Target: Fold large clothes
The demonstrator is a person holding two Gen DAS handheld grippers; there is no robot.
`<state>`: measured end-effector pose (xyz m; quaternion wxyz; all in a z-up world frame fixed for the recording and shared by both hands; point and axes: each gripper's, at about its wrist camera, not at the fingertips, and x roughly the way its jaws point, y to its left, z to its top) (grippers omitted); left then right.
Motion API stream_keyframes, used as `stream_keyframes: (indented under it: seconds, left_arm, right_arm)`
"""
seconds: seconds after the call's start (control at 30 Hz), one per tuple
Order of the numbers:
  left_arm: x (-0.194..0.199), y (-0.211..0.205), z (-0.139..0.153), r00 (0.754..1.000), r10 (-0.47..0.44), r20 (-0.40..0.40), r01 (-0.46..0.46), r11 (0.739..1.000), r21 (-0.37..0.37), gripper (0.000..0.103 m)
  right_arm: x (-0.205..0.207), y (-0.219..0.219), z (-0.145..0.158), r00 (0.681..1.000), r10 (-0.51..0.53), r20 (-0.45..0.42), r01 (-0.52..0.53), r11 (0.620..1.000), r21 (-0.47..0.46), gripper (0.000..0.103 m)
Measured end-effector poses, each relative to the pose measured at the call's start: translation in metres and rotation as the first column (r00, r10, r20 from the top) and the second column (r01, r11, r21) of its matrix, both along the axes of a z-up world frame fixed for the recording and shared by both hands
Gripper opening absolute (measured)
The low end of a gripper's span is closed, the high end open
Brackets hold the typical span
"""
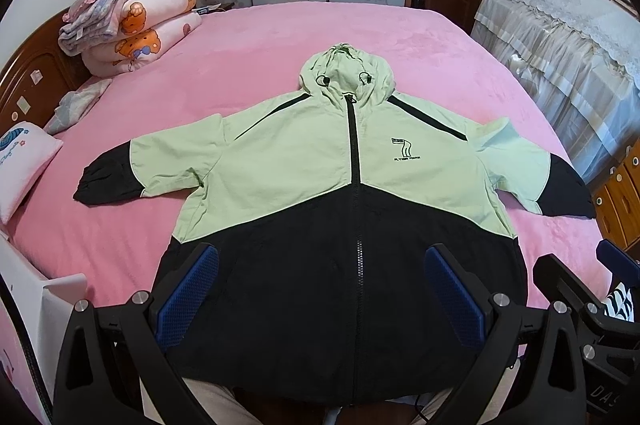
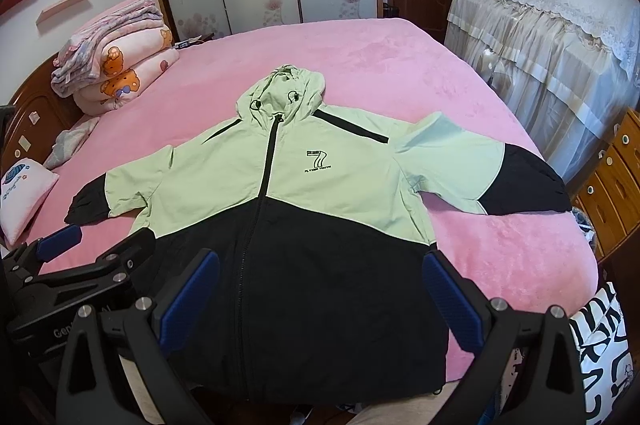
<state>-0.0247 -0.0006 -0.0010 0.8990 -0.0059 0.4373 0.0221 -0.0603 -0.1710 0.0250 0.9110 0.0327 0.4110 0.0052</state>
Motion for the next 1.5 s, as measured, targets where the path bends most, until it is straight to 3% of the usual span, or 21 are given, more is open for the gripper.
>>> stream_keyframes:
  seconds: [1.5]
  left_arm:
    - [0.011, -0.011, -0.01, 0.999, 0.008, -0.04, -0.007, 1.0, 0.023, 0.102]
  right_arm:
    - [0.012, -0.014, -0.019, 1.0, -0.008, -0.029, 0.009, 0.999, 0.034, 0.102]
